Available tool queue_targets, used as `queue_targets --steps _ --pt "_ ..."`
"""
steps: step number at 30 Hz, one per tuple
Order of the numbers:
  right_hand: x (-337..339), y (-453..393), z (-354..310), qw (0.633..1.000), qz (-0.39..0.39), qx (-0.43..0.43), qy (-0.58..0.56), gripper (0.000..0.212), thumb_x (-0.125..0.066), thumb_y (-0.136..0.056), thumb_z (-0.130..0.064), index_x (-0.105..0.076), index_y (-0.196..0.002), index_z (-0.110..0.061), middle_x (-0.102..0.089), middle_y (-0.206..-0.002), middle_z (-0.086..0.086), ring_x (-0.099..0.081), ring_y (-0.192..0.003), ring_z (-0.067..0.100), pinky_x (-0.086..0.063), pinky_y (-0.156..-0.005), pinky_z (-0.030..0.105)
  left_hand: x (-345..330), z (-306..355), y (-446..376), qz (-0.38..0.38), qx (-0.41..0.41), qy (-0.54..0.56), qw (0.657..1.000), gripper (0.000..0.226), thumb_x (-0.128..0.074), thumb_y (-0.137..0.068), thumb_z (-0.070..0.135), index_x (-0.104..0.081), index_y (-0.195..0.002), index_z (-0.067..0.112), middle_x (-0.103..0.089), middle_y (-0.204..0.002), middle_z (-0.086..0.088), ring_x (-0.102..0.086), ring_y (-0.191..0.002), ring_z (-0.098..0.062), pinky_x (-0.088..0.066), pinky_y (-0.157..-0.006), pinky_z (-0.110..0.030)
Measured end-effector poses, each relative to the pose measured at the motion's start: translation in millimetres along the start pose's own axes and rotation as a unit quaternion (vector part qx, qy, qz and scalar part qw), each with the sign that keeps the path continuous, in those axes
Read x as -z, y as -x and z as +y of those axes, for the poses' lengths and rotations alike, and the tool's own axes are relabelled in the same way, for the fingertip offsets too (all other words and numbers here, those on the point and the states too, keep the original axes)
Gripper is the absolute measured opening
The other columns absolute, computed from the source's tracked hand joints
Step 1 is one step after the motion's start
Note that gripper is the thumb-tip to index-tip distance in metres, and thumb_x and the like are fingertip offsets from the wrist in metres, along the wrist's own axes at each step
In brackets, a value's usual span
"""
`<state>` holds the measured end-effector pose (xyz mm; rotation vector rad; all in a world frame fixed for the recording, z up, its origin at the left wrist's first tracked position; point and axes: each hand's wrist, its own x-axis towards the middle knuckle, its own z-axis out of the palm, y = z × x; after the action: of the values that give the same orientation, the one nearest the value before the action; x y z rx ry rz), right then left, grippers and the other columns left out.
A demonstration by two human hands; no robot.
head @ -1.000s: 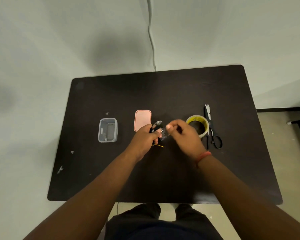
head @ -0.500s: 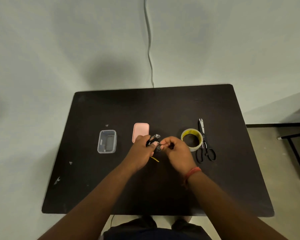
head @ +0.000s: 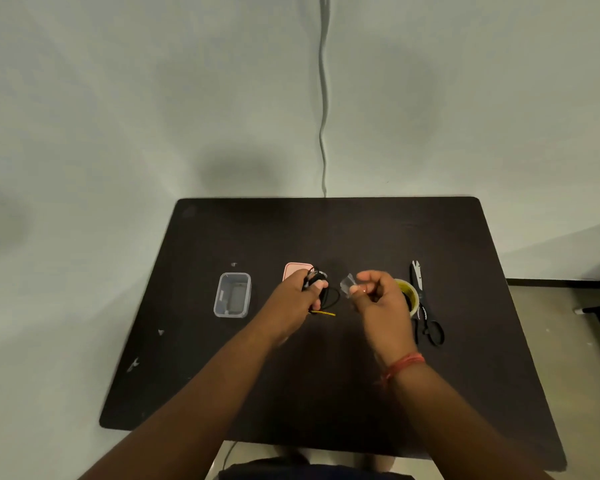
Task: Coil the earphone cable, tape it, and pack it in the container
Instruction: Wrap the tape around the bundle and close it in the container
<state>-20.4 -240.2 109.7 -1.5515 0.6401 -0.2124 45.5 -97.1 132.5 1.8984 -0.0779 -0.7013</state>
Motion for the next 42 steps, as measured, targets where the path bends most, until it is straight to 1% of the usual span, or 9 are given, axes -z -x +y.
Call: queue_targets --steps 4,8,12,17,24,30,34,38,42 --pt "6.0 4.2 -18.9 0.996 -0.046 0.047 -0.057 0.027 -0.063 -0.089 0.0 -0.06 -0.107 -0.02 -0.058 -0.078 -0.003 -0.06 -0.076 0.011 -0.054 -0.083 0.042 2.3 3.6 3.9 -0.033 0.017 0.103 0.994 0.015 -0.052 -0.1 0.011 -0.064 -0.101 0.021 -0.057 -0.101 -0.018 -0.049 -0.072 -0.015 -0.045 -0.085 -0.041" --pt "20.2 7.4 -32.5 0.976 -0.133 0.149 0.086 0.039 -0.066 -0.087 -0.003 -0.052 -0.119 -0.021 -0.063 -0.079 -0.006 -0.061 -0.079 0.01 -0.05 -0.08 0.025 4.8 6.8 5.0 -0.075 0.032 0.126 0.989 0.017 -0.051 -0.1 0.006 -0.064 -0.109 0.008 -0.054 -0.085 -0.01 -0.048 -0.07 -0.011 -0.044 -0.088 -0.04" --pt "27.1 4.6 -44.4 0.901 -0.229 0.232 0.287 0.056 -0.065 -0.087 -0.008 -0.039 -0.134 -0.025 -0.059 -0.085 -0.009 -0.06 -0.081 0.006 -0.049 -0.075 0.018 6.2 10.1 5.3 -0.115 0.052 0.128 0.984 0.023 -0.049 -0.099 0.005 -0.061 -0.119 0.004 -0.058 -0.103 -0.018 -0.051 -0.079 -0.015 -0.046 -0.101 -0.046" --pt "28.2 -4.2 -58.5 0.802 -0.249 0.329 0.432 0.062 -0.059 -0.09 -0.015 -0.027 -0.143 -0.021 -0.056 -0.093 -0.004 -0.054 -0.085 0.014 -0.049 -0.075 0.032 4.7 16.6 11.0 -0.131 0.052 0.103 0.985 0.018 -0.048 -0.101 0.012 -0.062 -0.11 0.009 -0.052 -0.097 -0.017 -0.049 -0.072 -0.013 -0.044 -0.082 -0.038" --pt "29.1 -10.5 -70.5 0.741 -0.26 0.405 0.468 0.061 -0.058 -0.089 -0.015 -0.025 -0.141 -0.018 -0.061 -0.097 0.008 -0.058 -0.087 0.024 -0.051 -0.072 0.038 0.9 33.4 21.1 -0.129 0.013 -0.033 0.991 0.014 -0.048 -0.101 0.022 -0.061 -0.099 0.015 -0.052 -0.076 -0.006 -0.048 -0.068 -0.014 -0.045 -0.076 -0.037" --pt "32.6 -5.6 -69.9 0.683 -0.249 0.486 0.486 0.06 -0.066 -0.081 -0.007 -0.035 -0.132 -0.017 -0.062 -0.094 0.005 -0.058 -0.082 0.021 -0.044 -0.061 0.029 -1.7 54.2 32.1 -0.102 -0.042 -0.23 0.967 0.025 -0.044 -0.103 0.024 -0.056 -0.123 0.016 -0.059 -0.085 0.002 -0.057 -0.075 -0.011 -0.044 -0.065 -0.02" --pt "34.4 -2.4 -66.1 0.689 -0.232 0.487 0.484 0.056 -0.067 -0.081 -0.006 -0.04 -0.13 -0.014 -0.062 -0.096 0.005 -0.058 -0.084 0.021 -0.045 -0.062 0.03 -3.8 60.7 35.4 -0.098 -0.059 -0.271 0.956 0.025 -0.042 -0.104 0.022 -0.054 -0.125 0.016 -0.053 -0.079 0.009 -0.053 -0.073 -0.008 -0.041 -0.064 -0.02" --pt "35.6 -6.6 -58.9 0.734 -0.21 0.436 0.476 0.053 -0.071 -0.081 -0.017 -0.046 -0.128 -0.017 -0.057 -0.114 0.006 -0.056 -0.101 0.022 -0.051 -0.08 0.032 -0.7 61.4 37.1 -0.115 -0.051 -0.261 0.957 0.023 -0.044 -0.102 0.019 -0.057 -0.12 0.017 -0.056 -0.076 0.005 -0.053 -0.069 -0.009 -0.043 -0.063 -0.023" --pt "43.4 -7.7 -58.7 0.794 -0.297 0.328 0.417 0.037 -0.067 -0.087 -0.025 -0.05 -0.12 -0.024 -0.064 -0.106 -0.001 -0.062 -0.096 0.019 -0.052 -0.083 0.037 0.6 52.8 40.3 -0.157 -0.038 -0.211 0.964 0.01 -0.046 -0.102 0.018 -0.056 -0.104 0.016 -0.057 -0.077 -0.004 -0.053 -0.069 -0.014 -0.051 -0.072 -0.033"
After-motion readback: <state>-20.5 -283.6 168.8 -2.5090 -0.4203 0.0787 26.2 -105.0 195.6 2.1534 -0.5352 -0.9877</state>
